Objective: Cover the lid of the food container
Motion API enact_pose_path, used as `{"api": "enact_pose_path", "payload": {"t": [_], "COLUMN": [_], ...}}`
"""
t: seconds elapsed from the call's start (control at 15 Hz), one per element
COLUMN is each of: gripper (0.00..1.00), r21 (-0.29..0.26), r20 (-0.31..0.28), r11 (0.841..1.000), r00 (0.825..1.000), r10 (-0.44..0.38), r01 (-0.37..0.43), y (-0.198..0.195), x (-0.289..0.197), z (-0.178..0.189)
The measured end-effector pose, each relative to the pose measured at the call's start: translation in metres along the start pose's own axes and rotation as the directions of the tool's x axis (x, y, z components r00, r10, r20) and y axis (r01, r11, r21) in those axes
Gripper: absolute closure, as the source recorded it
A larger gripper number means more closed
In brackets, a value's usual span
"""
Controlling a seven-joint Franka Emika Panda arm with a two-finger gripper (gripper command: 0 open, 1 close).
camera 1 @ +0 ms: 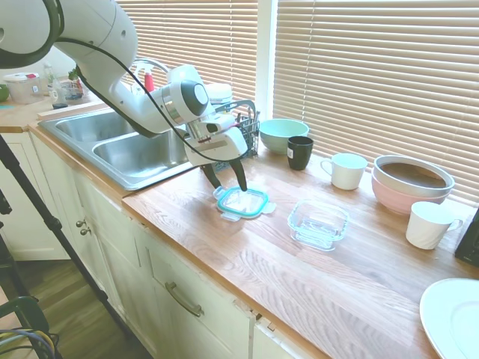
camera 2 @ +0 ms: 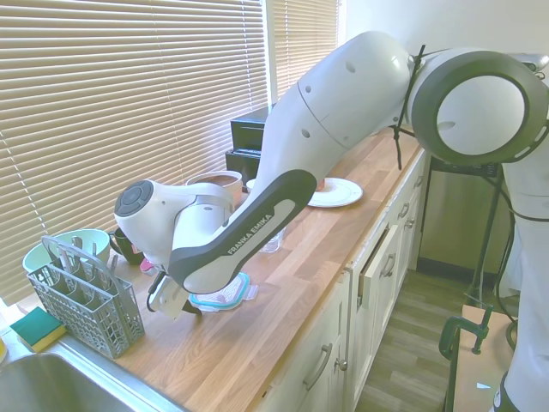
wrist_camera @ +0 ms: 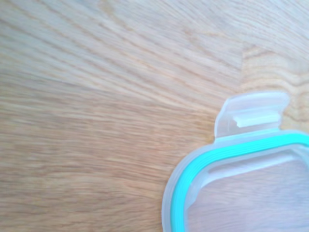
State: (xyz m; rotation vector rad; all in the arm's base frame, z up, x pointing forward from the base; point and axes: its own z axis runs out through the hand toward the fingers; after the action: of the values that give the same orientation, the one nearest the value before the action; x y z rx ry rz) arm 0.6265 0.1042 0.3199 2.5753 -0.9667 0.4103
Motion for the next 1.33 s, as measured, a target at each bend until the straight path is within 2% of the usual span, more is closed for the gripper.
{"api": "enact_pose_path", "payload": {"t": [0.27, 0.33, 1.33], "gripper": [0.0, 1.0, 1.0], "r21": [-0.003, -0.003, -0.029], "r20": [-0.001, -0.002, -0.018], "r11": [1.0, 1.0, 1.0], "r00": [1.0, 1.0, 1.0], "r10": [0.003, 0.002, -0.009], "r01": [-0.003, -0.002, 0.009], "y": [0.001, 0.001, 0.0], "x": [0.002, 0.002, -0.01], "z": [0.001, 0.001, 0.006]}}
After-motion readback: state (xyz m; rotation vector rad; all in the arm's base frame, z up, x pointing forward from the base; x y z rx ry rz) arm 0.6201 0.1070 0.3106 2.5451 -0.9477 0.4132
